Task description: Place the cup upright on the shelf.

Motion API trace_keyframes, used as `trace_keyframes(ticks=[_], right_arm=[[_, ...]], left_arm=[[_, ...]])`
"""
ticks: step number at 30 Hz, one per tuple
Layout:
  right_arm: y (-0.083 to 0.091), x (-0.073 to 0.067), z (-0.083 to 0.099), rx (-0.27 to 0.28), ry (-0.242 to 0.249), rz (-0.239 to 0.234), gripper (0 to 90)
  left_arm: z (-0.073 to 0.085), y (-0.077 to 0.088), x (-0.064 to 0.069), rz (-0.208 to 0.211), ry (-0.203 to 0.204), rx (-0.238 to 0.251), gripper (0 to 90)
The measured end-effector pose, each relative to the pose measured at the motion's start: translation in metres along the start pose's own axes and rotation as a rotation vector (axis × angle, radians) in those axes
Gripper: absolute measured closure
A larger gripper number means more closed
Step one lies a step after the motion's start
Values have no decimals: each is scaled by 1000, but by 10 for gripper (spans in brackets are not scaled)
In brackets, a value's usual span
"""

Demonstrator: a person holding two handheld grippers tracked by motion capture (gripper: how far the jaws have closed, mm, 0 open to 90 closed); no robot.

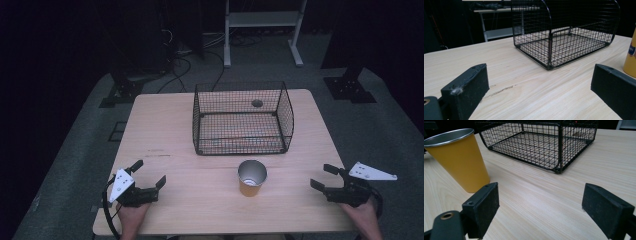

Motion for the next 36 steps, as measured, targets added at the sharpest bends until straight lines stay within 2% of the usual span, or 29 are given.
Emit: trace_keyframes(ticks=[11,21,36], right_arm=[[-5,-5,-7,-5,9,-19,135],[-13,-19,-13,-34,42,-48,134],[-23,-37,-22,-49,78,-87,132]], left_arm=[[0,1,0,6,-1,0,8],[0,1,1,11,-9,0,8],[0,1,1,15,-8,1,8]])
Point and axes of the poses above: each handheld gripper's, and its own axes: y roughly backward along the jaws, z roughly out of its underside, x roughly to its right, the point moved 4 cm from there along -y, roughly forward along the jaws, and after that the axes turned 7 degrees about -x, right-handed, at the moved point
